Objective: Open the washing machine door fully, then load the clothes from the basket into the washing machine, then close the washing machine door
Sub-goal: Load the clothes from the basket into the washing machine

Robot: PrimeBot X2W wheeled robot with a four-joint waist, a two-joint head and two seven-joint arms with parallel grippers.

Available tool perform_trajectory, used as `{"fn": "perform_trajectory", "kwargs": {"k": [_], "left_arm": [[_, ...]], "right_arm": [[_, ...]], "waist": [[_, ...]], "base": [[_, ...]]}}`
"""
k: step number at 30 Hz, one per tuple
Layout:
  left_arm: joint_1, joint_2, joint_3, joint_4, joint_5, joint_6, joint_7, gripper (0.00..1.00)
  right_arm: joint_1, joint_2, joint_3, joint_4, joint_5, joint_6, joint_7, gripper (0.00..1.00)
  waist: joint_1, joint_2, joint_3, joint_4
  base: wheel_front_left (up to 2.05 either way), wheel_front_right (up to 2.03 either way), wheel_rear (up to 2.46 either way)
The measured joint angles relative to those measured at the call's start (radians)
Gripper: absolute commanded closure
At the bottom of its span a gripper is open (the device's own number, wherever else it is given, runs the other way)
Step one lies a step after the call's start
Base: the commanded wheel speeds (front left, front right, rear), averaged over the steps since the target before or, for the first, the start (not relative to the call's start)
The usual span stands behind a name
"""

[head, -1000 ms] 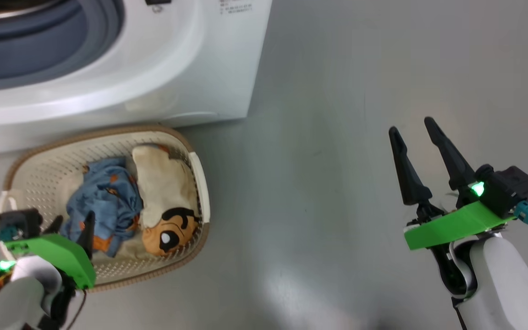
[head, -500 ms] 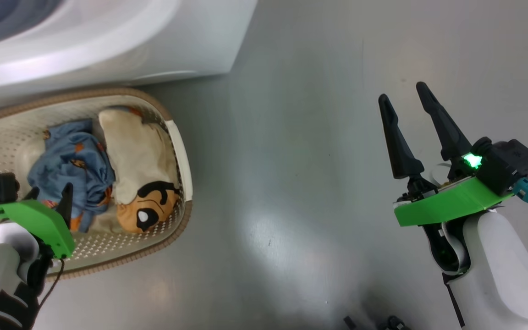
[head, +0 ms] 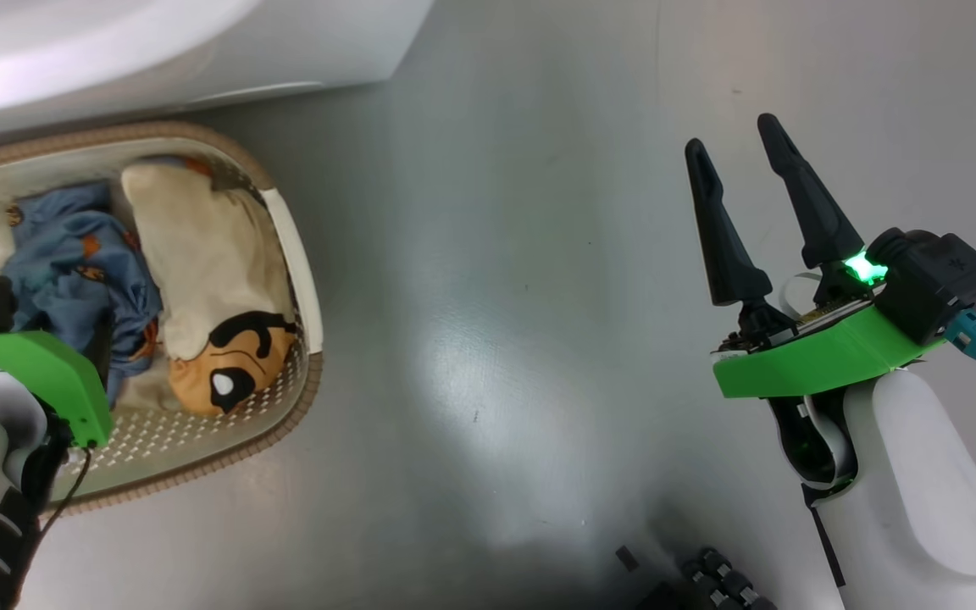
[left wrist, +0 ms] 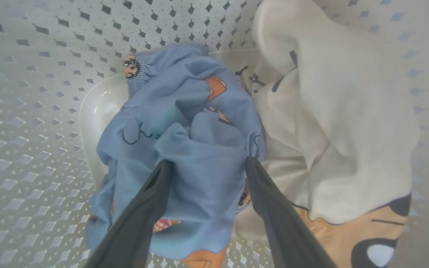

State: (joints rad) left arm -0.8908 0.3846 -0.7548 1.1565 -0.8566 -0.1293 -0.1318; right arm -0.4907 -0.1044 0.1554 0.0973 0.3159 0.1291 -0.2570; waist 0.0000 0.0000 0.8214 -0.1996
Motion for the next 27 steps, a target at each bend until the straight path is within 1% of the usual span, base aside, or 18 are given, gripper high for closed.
{"fn": "perform_trajectory", "kwargs": {"k": [4,10,11,12,13,17,22,27], "left_arm": [[-0.022,0.012,-0.044,0.018,-0.011,0.0,0.02,0.0],[-0.037,0.031,-0.077,0.046,-0.029,0.0,0.028,0.0],[-0.037,0.032,-0.08,0.049,-0.032,0.0,0.031,0.32],[-0.037,0.033,-0.083,0.051,-0.037,0.0,0.03,0.7],[-0.037,0.032,-0.085,0.053,-0.043,0.0,0.03,1.0],[-0.035,0.03,-0.087,0.055,-0.067,0.0,0.024,1.0],[-0.015,0.009,-0.069,0.054,-0.134,0.0,-0.034,1.0],[0.048,-0.01,-0.033,0.036,-0.204,0.0,-0.094,1.0]], "right_arm": [[-0.001,0.005,0.007,-0.007,0.0,0.0,0.0,0.0],[-0.001,0.012,0.024,-0.011,0.0,0.0,0.0,0.0],[-0.001,0.014,0.026,-0.012,0.0,0.0,0.0,0.0],[-0.001,0.015,0.026,-0.011,0.0,0.0,0.0,0.0],[-0.001,0.015,0.027,-0.011,0.0,0.0,0.0,0.0],[-0.001,0.015,0.025,-0.011,0.0,0.0,0.0,0.0],[0.003,0.015,0.015,-0.003,0.0,0.0,0.0,0.0],[0.018,0.015,0.008,0.014,0.0,0.0,0.0,0.0]], "waist": [[0.0,0.0,0.019,-0.017],[0.0,0.0,0.03,-0.039],[0.0,0.0,0.03,-0.043],[0.0,0.0,0.027,-0.045],[0.0,0.0,0.024,-0.047],[0.0,0.0,0.009,-0.05],[0.0,0.0,-0.027,-0.043],[0.0,0.0,-0.083,-0.032]], "base": [[0.0,0.0,0.0],[0.0,0.0,0.0],[0.0,0.0,0.0],[0.0,0.0,0.0],[0.0,0.0,0.0],[0.0,0.0,0.0],[0.0,0.0,0.0],[0.0,0.0,0.0]]}}
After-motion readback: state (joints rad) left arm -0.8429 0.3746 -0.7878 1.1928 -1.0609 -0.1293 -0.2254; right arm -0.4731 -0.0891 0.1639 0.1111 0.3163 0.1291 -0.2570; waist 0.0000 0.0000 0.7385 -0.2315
